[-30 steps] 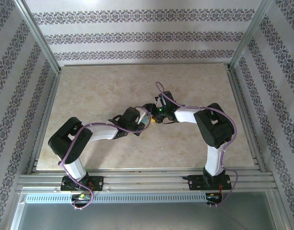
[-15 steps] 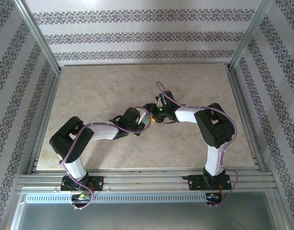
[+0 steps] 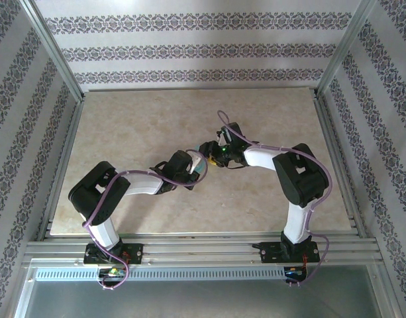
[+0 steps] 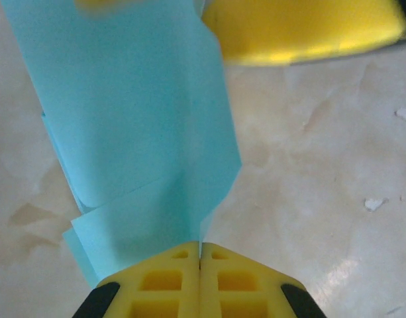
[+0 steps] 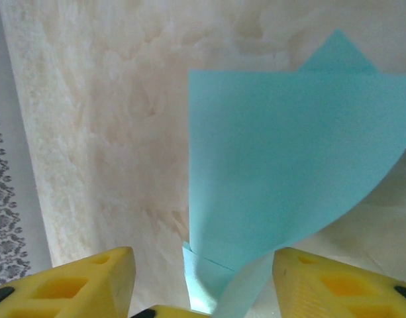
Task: Fold a paper plane with a square sheet of paper (pick it up from the middle)
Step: Fold the wing for the fifth time at the center of the table.
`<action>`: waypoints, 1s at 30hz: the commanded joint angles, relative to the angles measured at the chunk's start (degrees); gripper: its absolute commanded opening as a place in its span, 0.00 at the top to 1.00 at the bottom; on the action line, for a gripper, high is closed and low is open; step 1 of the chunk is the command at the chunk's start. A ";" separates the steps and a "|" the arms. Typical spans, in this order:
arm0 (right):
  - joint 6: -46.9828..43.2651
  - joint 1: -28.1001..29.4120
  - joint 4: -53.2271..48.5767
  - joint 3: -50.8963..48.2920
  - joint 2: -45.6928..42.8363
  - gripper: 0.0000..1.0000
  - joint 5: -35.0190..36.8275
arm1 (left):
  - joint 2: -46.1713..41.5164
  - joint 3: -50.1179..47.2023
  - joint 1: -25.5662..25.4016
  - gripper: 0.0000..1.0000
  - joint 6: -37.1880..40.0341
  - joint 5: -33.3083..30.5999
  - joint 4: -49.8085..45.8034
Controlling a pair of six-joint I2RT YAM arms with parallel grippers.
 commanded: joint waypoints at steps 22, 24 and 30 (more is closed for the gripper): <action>-20.10 -3.40 -16.33 2.24 -6.35 0.66 -3.52 | -3.90 -4.53 2.00 1.00 1.40 25.56 4.19; -21.68 -2.02 -19.35 4.94 -3.65 0.69 -2.89 | -3.73 -4.07 2.04 1.00 2.80 25.67 3.26; -26.07 -0.54 -28.21 12.09 2.44 0.72 -1.11 | -2.86 -3.90 2.30 1.00 4.39 25.85 3.17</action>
